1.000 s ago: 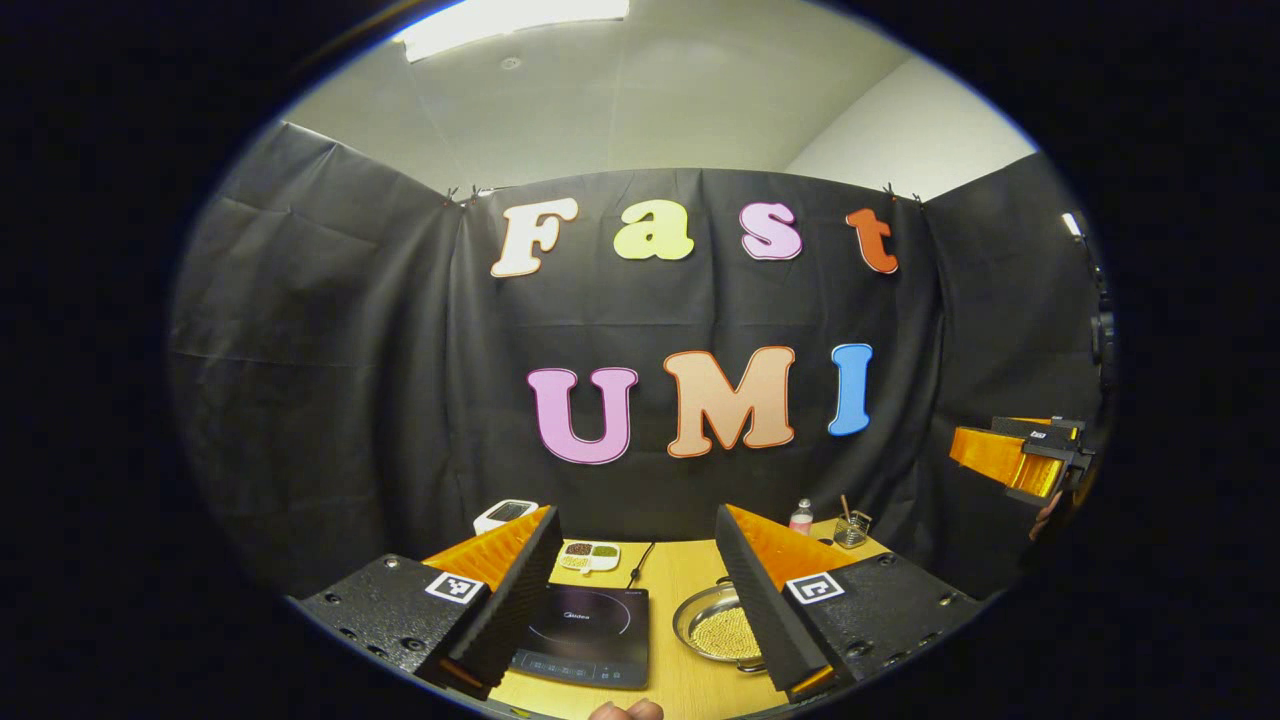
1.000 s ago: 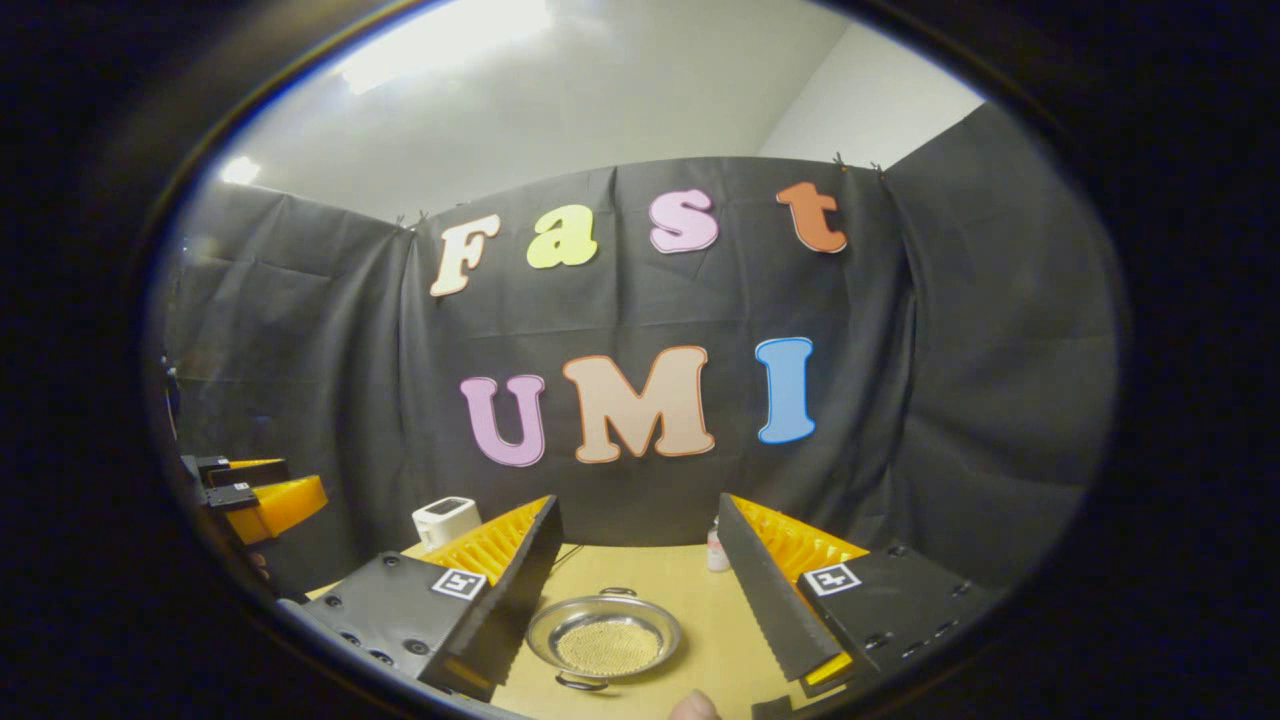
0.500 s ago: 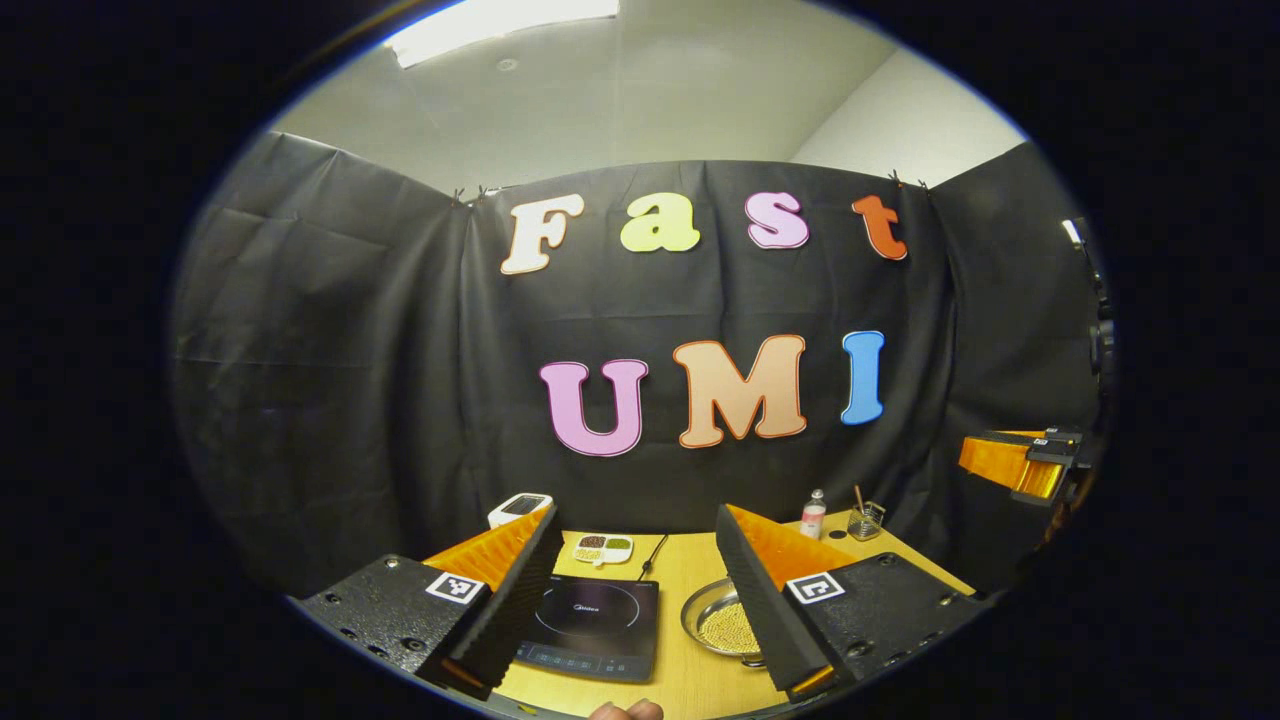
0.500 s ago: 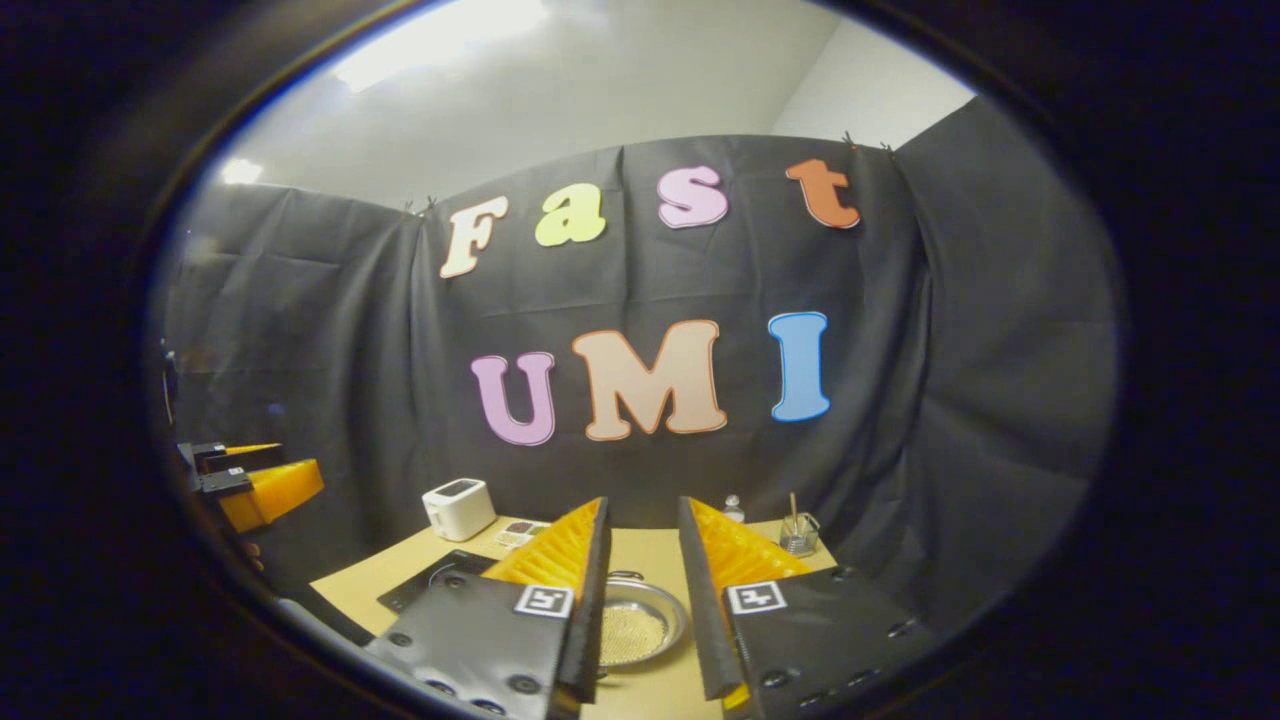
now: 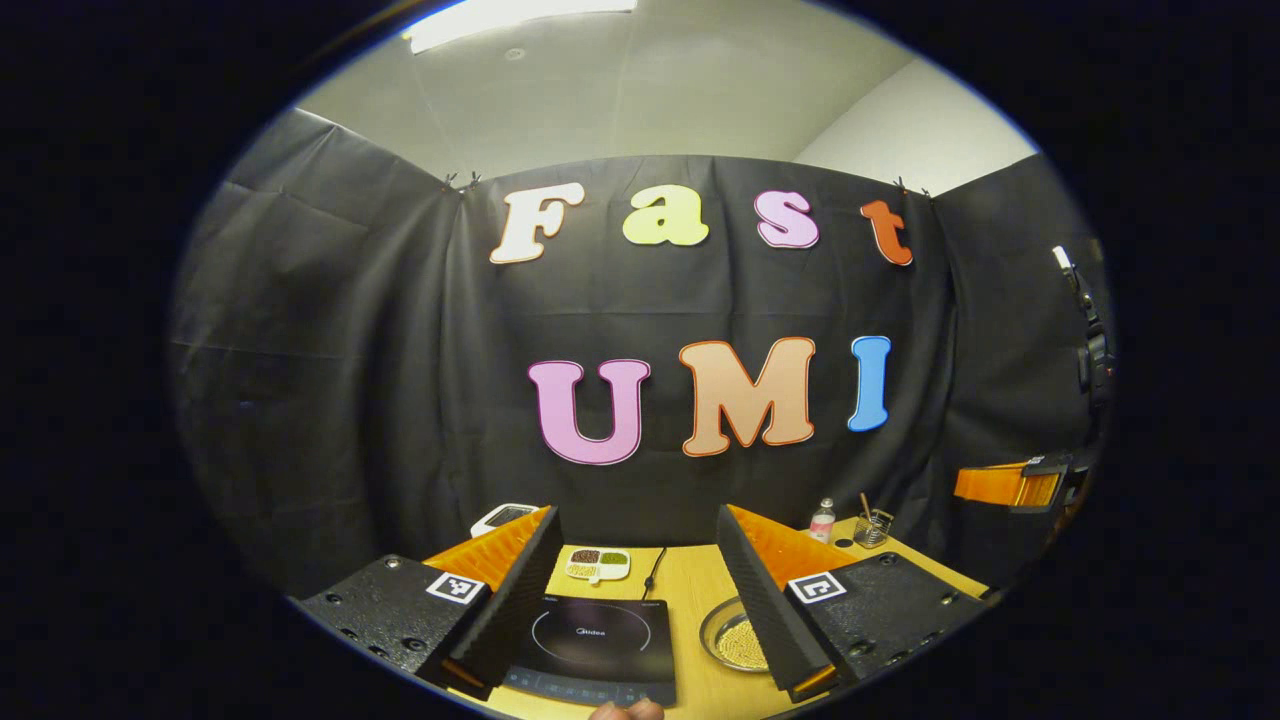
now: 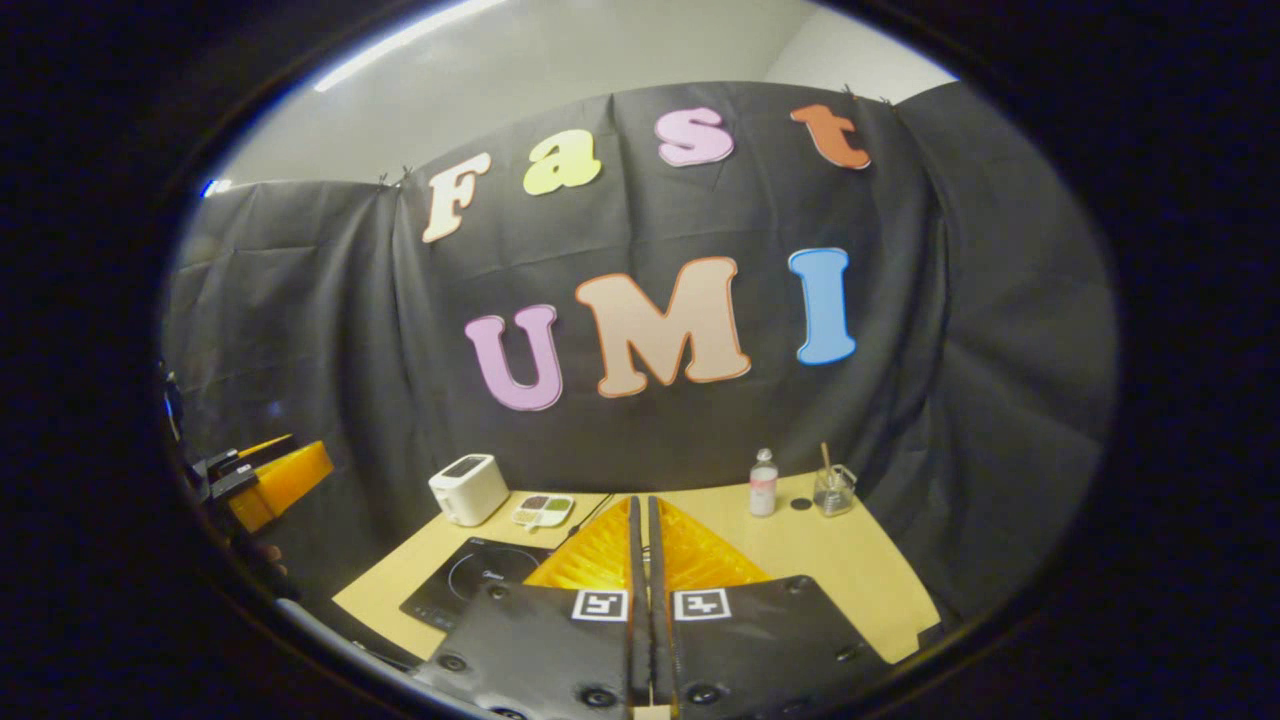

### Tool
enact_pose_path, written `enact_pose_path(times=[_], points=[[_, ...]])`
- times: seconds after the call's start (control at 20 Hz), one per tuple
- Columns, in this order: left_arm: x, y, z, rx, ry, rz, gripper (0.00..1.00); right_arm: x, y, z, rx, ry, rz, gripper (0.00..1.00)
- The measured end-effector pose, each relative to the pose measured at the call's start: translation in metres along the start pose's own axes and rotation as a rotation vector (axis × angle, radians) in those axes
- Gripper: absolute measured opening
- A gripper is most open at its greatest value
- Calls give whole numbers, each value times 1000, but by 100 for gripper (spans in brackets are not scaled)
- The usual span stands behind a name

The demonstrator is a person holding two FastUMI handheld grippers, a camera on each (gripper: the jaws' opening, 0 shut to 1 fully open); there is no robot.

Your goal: First push the handle of the pot to place it horizontally, then grasp the pot with both hands and set it on the induction cooktop.

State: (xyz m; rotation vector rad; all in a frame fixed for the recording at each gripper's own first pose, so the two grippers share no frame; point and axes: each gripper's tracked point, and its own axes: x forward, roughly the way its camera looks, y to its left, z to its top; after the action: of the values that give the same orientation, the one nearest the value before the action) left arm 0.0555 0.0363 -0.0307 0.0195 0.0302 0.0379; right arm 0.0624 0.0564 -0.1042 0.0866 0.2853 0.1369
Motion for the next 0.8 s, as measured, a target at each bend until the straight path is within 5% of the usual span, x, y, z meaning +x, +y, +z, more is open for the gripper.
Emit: enact_pose_path(times=[0.35, 0.8], points=[[30, 22, -35, -59, 40, -102, 92, 31, 32, -62, 49, 155, -47, 0], [47, 53, -64, -101, 104, -44, 94, 53, 38, -130, 109, 326, -27, 3]])
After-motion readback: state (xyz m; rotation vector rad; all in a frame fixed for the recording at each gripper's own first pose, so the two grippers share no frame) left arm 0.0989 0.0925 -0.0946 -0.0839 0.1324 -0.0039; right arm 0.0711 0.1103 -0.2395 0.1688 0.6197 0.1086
